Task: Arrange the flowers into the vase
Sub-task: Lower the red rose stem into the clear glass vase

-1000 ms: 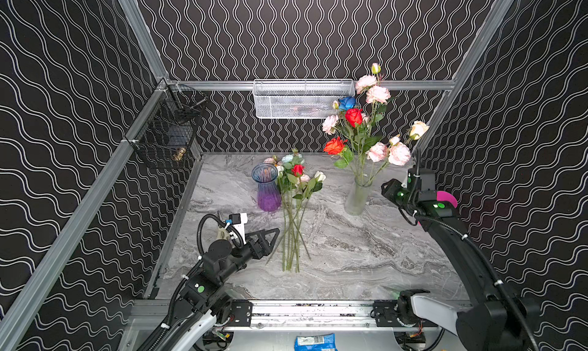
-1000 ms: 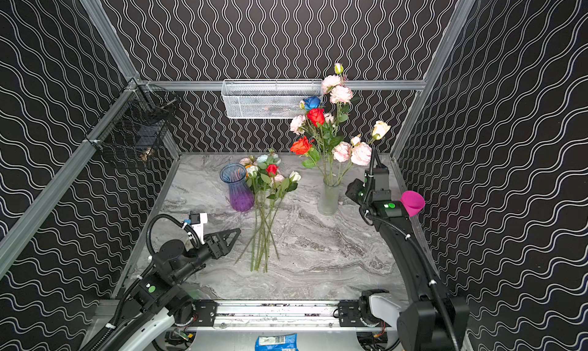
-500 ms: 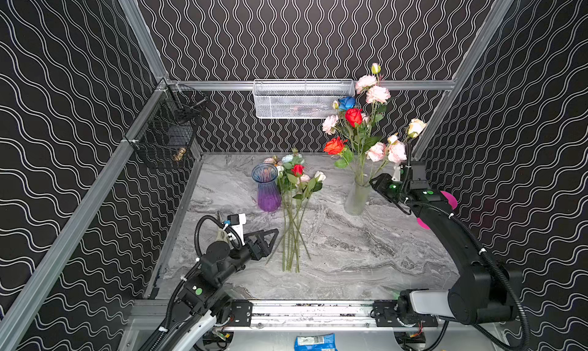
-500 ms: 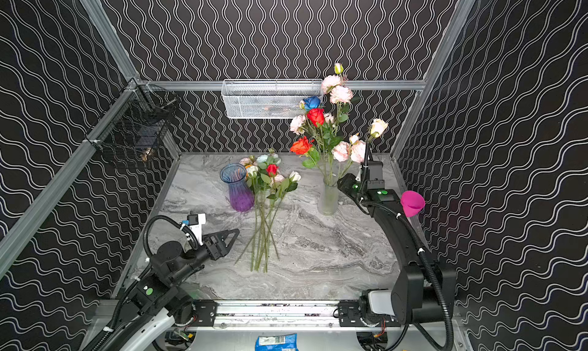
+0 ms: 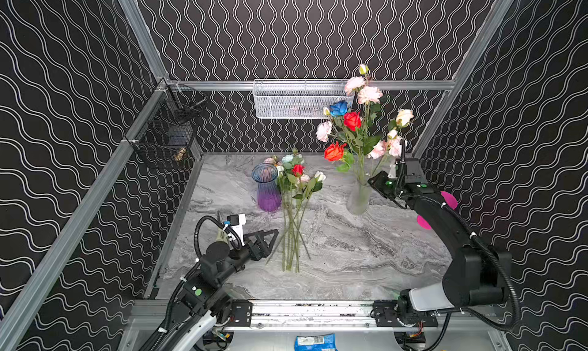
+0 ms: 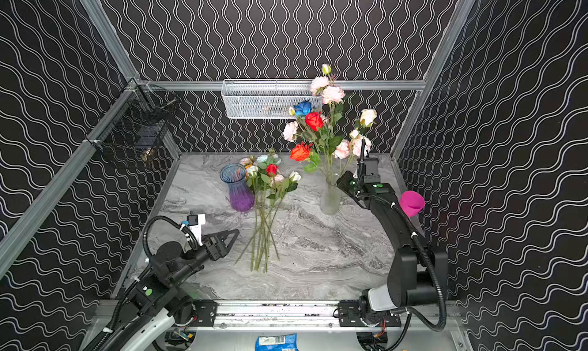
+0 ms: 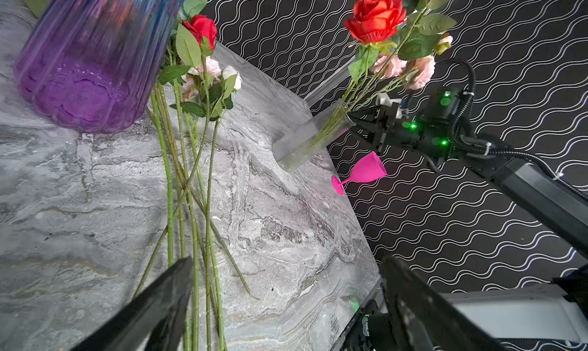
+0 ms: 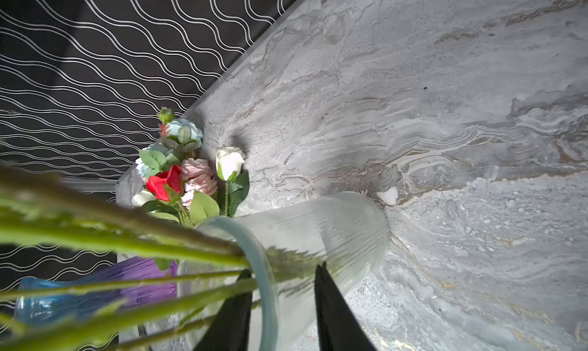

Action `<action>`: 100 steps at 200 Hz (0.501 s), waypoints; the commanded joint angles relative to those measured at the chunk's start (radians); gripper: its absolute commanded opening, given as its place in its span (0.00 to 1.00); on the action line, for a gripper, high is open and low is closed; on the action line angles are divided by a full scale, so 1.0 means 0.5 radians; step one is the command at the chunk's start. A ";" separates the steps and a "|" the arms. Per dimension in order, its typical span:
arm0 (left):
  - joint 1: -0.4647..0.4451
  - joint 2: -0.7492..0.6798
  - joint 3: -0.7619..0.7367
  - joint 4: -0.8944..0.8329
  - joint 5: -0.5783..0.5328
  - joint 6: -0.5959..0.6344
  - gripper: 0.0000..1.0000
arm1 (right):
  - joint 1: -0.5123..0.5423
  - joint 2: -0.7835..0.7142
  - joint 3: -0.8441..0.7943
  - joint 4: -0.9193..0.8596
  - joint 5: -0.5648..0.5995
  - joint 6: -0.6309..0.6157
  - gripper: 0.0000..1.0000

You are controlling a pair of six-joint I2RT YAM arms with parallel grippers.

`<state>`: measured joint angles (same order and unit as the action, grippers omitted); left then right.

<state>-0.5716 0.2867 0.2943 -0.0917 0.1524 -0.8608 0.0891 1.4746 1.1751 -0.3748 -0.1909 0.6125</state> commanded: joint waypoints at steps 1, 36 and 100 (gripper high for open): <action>-0.001 0.006 -0.028 0.111 0.002 0.002 0.95 | -0.001 0.042 0.082 -0.074 0.011 -0.056 0.30; -0.001 0.059 0.060 0.025 0.006 0.074 0.95 | 0.003 0.066 0.178 -0.199 0.078 -0.119 0.26; -0.003 -0.014 0.080 -0.082 -0.018 0.087 0.95 | 0.006 0.096 0.292 -0.358 0.167 -0.198 0.27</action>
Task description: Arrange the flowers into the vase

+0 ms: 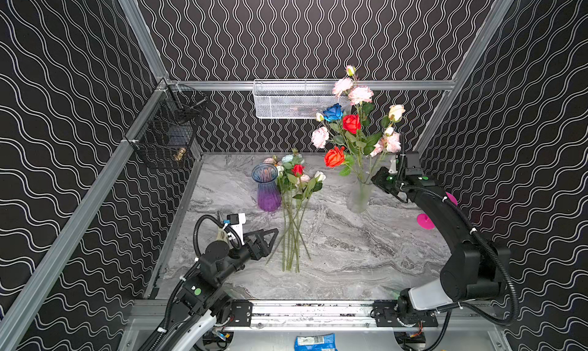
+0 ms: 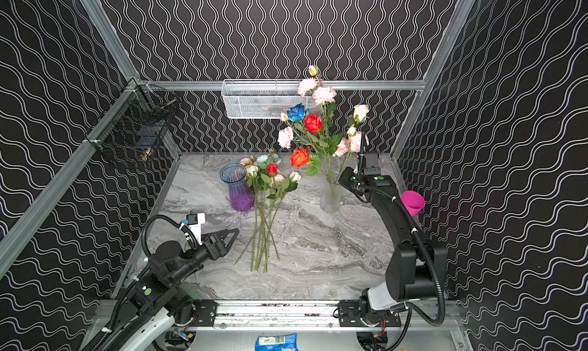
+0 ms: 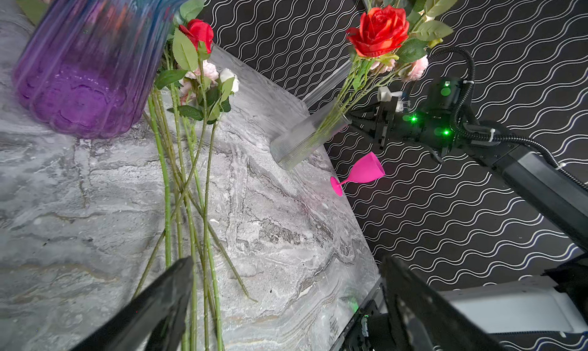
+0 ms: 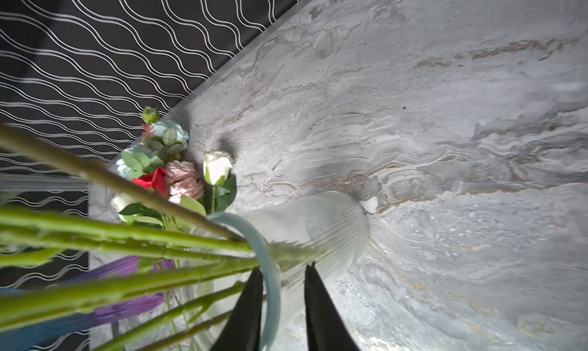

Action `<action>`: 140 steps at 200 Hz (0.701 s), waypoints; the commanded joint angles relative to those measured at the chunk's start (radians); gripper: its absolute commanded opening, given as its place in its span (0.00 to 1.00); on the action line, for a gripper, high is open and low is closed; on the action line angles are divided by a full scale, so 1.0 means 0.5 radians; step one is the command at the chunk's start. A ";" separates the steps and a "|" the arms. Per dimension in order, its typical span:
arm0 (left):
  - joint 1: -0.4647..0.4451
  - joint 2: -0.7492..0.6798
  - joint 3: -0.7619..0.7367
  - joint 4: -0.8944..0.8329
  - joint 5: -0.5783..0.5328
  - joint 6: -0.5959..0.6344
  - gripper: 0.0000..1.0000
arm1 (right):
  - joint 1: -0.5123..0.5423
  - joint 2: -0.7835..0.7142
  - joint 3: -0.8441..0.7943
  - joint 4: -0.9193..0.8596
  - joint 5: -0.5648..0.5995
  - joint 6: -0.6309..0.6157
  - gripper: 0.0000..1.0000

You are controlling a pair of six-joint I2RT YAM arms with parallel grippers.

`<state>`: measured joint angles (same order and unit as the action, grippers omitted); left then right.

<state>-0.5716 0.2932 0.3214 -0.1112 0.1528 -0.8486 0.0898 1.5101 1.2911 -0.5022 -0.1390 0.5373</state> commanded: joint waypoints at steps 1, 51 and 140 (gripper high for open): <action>-0.003 -0.029 0.028 -0.044 -0.018 0.062 0.95 | 0.003 0.027 0.063 -0.106 0.063 -0.049 0.27; -0.002 -0.072 0.017 -0.068 -0.029 0.059 0.95 | 0.007 0.131 0.196 -0.223 0.045 -0.094 0.28; -0.003 -0.126 0.034 -0.140 -0.048 0.077 0.95 | 0.017 0.258 0.278 -0.282 0.084 -0.114 0.20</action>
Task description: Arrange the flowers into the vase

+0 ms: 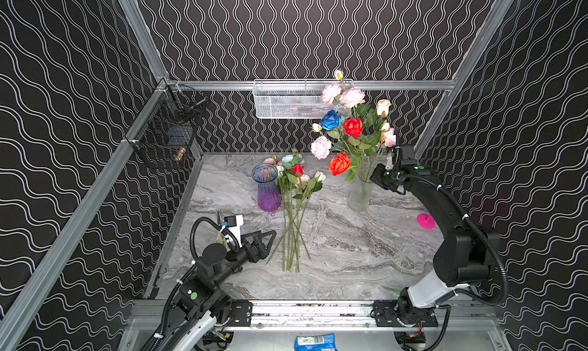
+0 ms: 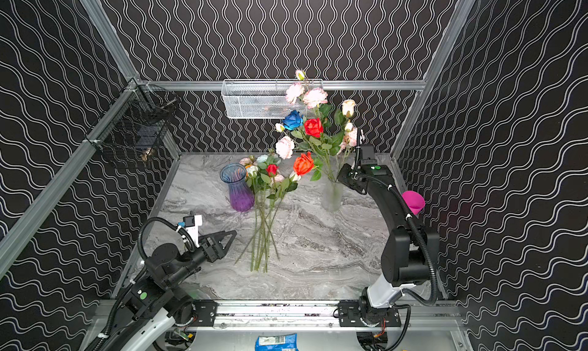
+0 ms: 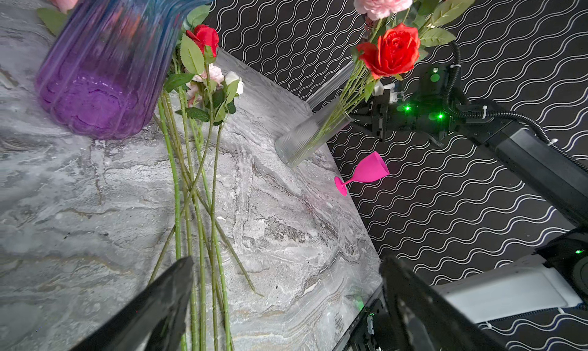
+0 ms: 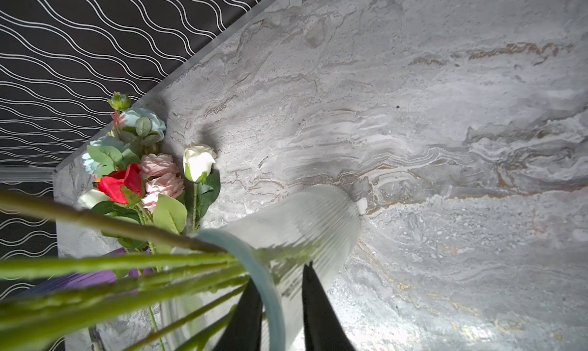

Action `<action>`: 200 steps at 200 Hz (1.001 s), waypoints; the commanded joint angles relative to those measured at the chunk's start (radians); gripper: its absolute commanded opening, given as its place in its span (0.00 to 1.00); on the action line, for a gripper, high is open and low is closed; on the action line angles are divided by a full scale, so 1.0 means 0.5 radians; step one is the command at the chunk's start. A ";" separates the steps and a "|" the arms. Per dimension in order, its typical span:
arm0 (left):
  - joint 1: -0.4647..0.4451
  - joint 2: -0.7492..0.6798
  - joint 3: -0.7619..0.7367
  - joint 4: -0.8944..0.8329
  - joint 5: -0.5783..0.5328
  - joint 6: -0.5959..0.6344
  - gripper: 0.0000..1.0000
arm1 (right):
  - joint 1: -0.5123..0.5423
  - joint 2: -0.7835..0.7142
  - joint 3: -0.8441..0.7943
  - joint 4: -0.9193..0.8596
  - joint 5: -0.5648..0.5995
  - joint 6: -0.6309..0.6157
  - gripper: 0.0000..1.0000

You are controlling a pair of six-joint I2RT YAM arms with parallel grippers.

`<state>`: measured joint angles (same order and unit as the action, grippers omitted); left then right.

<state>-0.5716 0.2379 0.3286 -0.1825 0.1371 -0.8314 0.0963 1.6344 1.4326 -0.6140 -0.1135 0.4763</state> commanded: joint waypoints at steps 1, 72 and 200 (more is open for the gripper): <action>-0.003 -0.017 0.020 0.003 -0.017 0.043 0.95 | 0.004 0.010 -0.009 -0.058 0.033 0.008 0.20; -0.003 0.042 0.058 0.009 -0.011 0.072 0.95 | -0.002 0.090 0.148 -0.142 0.117 -0.021 0.05; -0.003 0.012 0.067 -0.012 -0.032 0.085 0.95 | -0.026 0.217 0.511 -0.282 0.388 -0.167 0.00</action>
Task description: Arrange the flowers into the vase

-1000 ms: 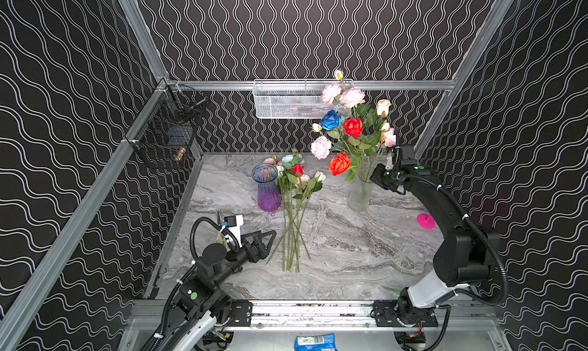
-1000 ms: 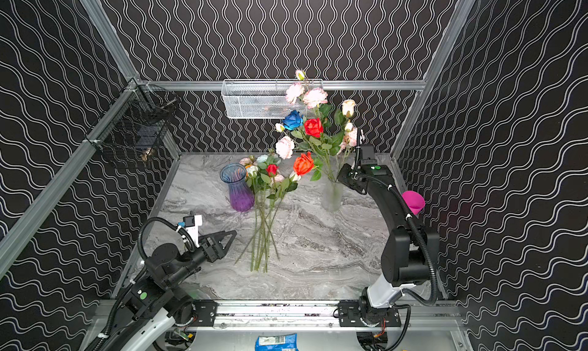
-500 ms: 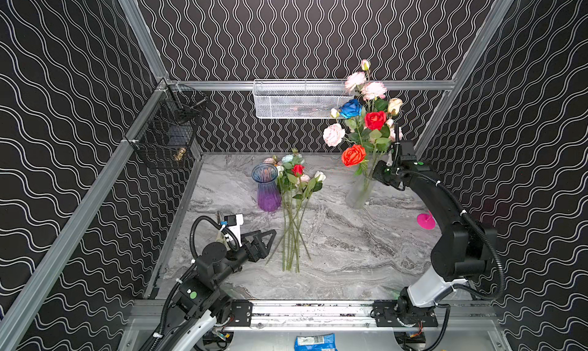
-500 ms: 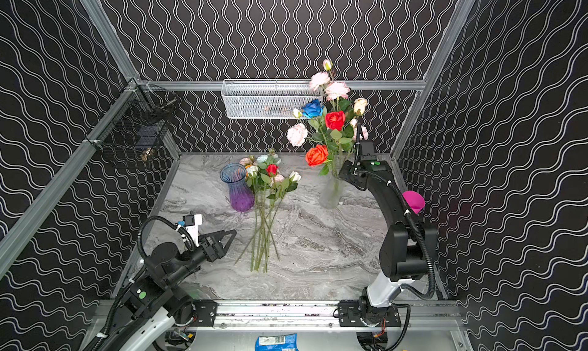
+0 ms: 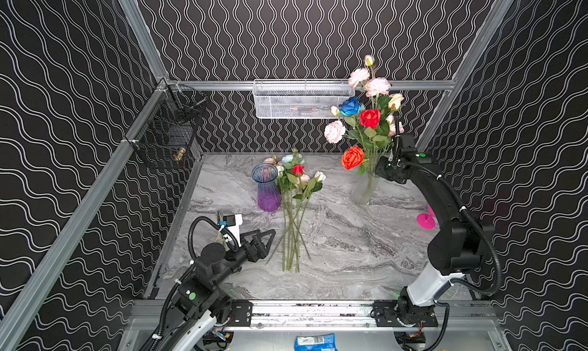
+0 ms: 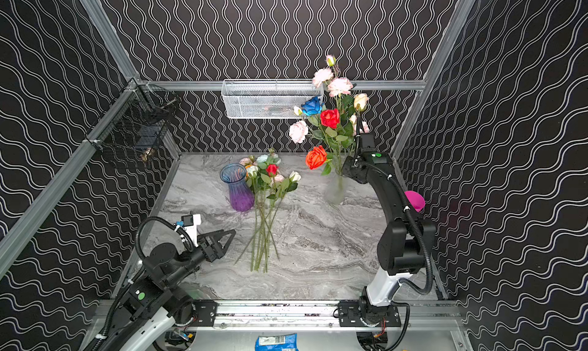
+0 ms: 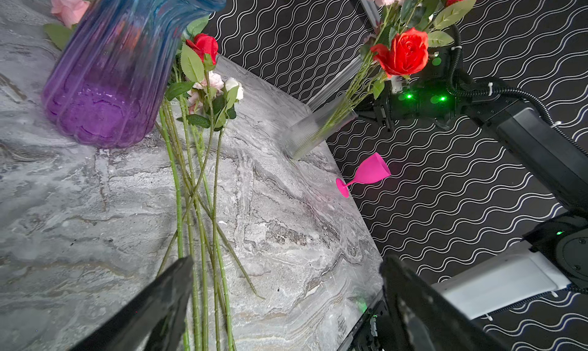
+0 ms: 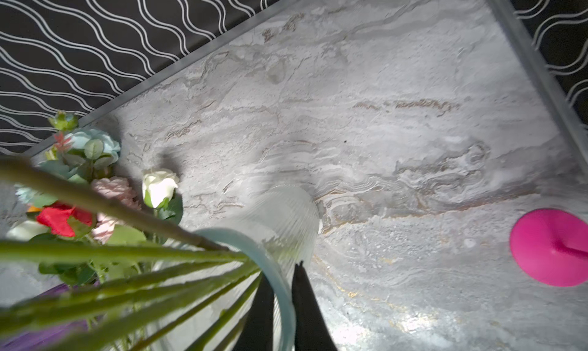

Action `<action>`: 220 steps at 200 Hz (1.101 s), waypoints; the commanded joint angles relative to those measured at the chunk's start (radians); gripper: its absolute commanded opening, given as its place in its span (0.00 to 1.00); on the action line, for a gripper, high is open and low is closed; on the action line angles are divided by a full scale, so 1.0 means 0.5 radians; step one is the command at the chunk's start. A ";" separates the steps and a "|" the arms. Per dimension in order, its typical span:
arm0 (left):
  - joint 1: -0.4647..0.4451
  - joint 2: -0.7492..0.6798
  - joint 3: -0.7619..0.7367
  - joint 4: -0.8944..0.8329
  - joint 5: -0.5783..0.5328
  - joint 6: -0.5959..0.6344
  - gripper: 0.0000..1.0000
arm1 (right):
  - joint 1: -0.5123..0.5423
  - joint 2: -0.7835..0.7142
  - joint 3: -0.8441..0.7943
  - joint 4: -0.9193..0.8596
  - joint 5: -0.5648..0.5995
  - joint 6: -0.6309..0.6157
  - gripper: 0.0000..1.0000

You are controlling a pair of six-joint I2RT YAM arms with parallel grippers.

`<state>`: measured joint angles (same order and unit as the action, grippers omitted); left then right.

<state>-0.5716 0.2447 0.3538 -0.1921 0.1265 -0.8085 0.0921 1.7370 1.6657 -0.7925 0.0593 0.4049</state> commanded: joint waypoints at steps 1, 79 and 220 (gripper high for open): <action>-0.003 -0.001 0.016 0.007 -0.010 0.038 0.95 | -0.019 0.012 0.045 0.074 0.041 -0.026 0.00; -0.003 0.004 0.042 -0.024 -0.014 0.058 0.95 | -0.233 0.524 0.721 -0.210 0.070 -0.148 0.00; -0.001 0.035 0.047 -0.004 -0.024 0.067 0.95 | -0.417 0.824 1.169 -0.407 -0.045 -0.064 0.00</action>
<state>-0.5716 0.2691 0.3737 -0.2039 0.1226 -0.7864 -0.1150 2.1380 2.2086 -0.9829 0.0784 0.3439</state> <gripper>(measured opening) 0.952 0.117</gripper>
